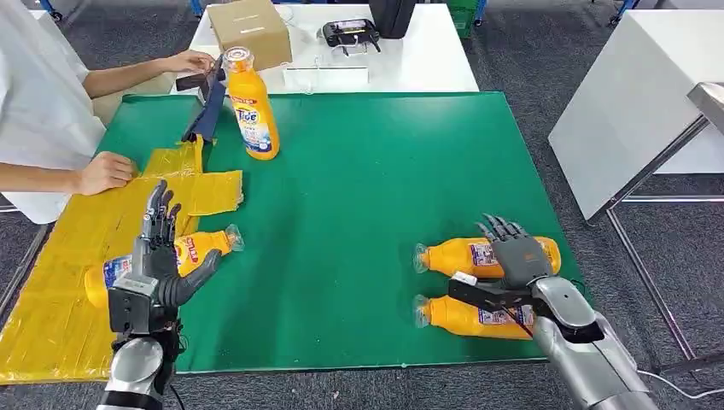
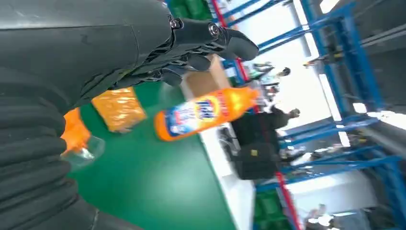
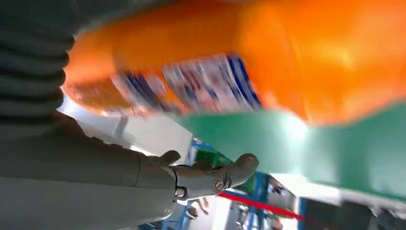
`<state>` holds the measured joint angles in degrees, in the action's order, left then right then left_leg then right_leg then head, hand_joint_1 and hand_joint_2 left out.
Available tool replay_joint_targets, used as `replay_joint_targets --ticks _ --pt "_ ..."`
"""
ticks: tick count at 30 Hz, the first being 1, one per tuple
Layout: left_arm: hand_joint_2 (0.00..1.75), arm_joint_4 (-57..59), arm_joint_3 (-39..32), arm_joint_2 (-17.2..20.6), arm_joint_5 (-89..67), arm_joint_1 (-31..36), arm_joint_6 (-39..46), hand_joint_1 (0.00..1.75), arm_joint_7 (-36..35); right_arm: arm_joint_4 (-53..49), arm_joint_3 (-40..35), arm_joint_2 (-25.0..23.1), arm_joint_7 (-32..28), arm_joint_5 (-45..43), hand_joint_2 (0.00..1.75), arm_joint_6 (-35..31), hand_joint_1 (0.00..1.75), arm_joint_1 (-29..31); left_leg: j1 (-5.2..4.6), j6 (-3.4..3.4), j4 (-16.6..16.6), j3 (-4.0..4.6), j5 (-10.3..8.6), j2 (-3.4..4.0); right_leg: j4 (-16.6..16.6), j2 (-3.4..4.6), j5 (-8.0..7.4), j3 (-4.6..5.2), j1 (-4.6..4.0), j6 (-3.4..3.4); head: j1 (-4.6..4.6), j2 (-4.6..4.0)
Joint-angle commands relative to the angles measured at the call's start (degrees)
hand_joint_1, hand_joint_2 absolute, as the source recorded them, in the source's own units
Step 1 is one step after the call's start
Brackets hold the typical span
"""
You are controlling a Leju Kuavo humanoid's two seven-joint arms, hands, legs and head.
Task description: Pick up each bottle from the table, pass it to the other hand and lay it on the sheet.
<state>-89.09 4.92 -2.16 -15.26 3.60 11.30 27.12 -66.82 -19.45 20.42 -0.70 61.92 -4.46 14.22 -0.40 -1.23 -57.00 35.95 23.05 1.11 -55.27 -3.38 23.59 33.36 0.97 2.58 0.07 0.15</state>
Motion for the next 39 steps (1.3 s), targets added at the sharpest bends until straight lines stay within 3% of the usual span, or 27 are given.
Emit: replay_joint_targets --ticks 1,4,7,9,10,13,14,15,16,21,24,29,30,39 --pt "1.75 -5.60 6.29 0.06 1.72 -1.32 -0.49 0.00 0.22 20.68 -0.88 -4.95 5.00 6.87 1.75 -4.02 0.00 5.63 0.14 0.11 0.02 -0.40 0.17 -0.01 0.13 0.35 0.09 -0.45 -0.09 -0.12 -0.02 0.00" --pt "1.75 -3.25 8.08 -0.12 2.25 0.66 -0.75 0.00 0.32 31.06 -1.46 -6.65 6.03 9.36 1.75 -5.57 0.00 10.73 0.11 0.07 0.03 -0.22 0.06 0.06 0.11 0.29 -0.02 -0.27 -0.07 -0.08 -0.02 0.00" --pt "1.75 -3.25 8.08 -0.12 2.25 0.66 -0.75 0.00 0.32 31.06 -1.46 -6.65 6.03 9.36 1.75 -5.57 0.00 10.73 0.11 0.06 0.03 -0.25 0.03 -0.02 0.12 0.19 -0.02 -0.30 -0.09 -0.08 0.00 0.00" --pt "1.75 -2.23 8.87 0.08 3.01 1.60 -1.24 0.00 0.37 36.27 -1.11 -7.52 7.52 10.03 1.75 -3.88 0.02 13.07 0.11 0.06 0.04 -0.41 0.01 0.00 0.12 0.21 -0.02 -0.39 -0.06 -0.07 0.00 0.00" --pt "1.75 -1.78 9.16 0.00 3.34 1.88 -1.39 0.00 0.37 37.89 -1.02 -7.71 7.93 10.17 1.75 -3.40 0.33 13.79 0.12 0.08 0.03 -0.50 0.03 -0.03 0.12 0.25 0.00 -0.49 -0.07 -0.10 0.04 0.00" --pt "1.75 0.57 10.33 -0.28 4.62 3.53 -2.03 0.00 0.42 43.40 -0.71 -8.02 8.11 10.47 1.75 -2.66 0.77 16.29 0.11 0.04 0.03 -0.48 -0.01 -0.04 0.14 0.16 -0.06 -0.43 -0.07 -0.06 0.00 0.00" --pt "1.75 1.03 10.52 -0.28 5.05 3.80 -2.02 0.00 0.48 44.52 -0.68 -8.09 8.20 10.71 1.75 -2.54 1.13 16.86 0.13 0.06 0.03 -0.53 -0.02 -0.09 0.15 0.18 -0.06 -0.48 -0.07 -0.08 0.02 0.00" --pt "1.75 1.15 10.63 -0.27 5.16 3.91 -2.01 0.00 0.53 45.05 -0.75 -8.10 8.44 10.95 1.75 -2.28 1.27 17.07 0.14 0.08 0.05 -0.62 -0.04 -0.15 0.18 0.21 -0.05 -0.54 -0.08 -0.11 0.00 0.00" --pt "1.75 1.44 10.77 -0.31 5.26 4.12 -1.98 0.00 0.58 45.50 -0.68 -7.99 8.48 11.01 1.75 -2.10 1.36 17.30 0.17 0.10 0.06 -0.70 -0.05 -0.19 0.20 0.28 -0.06 -0.56 -0.09 -0.15 0.00 0.00" --pt "1.75 2.03 10.87 -0.37 5.63 4.45 -1.90 0.00 0.69 46.33 -0.56 -7.87 8.74 11.20 1.75 -1.89 1.36 17.62 0.15 0.01 0.10 -0.96 -0.06 -0.19 0.30 0.23 0.03 -0.39 -0.05 -0.09 0.04 0.00" --pt "1.75 2.07 10.82 -0.40 6.09 4.39 -1.86 0.00 0.71 46.88 -0.49 -7.93 8.91 11.30 1.75 -1.23 1.75 17.80 0.12 -0.06 0.06 -1.11 0.03 -0.15 0.26 0.12 0.03 -0.56 -0.03 0.15 0.02 0.00" --pt "1.75 2.87 10.15 -0.63 7.17 3.69 -1.36 0.00 0.40 45.76 -0.51 -8.50 8.22 11.81 1.75 -4.55 1.75 17.92 0.14 -0.03 0.11 -1.14 0.05 -0.20 0.32 0.19 0.05 -0.79 -0.05 0.12 0.00 0.00" --pt "1.75 2.83 10.11 -0.59 7.19 3.47 -1.34 0.00 0.41 45.04 -0.21 -8.95 7.99 11.52 1.75 -5.78 1.75 18.04 0.15 -0.03 0.11 -1.17 0.07 -0.15 0.34 0.21 0.06 -1.22 -0.05 0.13 0.02 0.00" --pt "1.75 2.47 10.12 -0.59 7.19 3.36 -1.31 0.00 0.34 44.86 -0.19 -9.06 8.18 11.65 1.75 -5.54 1.75 18.09 0.12 -0.05 0.07 -1.08 0.06 -0.09 0.26 0.23 0.04 -1.13 -0.03 0.15 0.00 0.00"
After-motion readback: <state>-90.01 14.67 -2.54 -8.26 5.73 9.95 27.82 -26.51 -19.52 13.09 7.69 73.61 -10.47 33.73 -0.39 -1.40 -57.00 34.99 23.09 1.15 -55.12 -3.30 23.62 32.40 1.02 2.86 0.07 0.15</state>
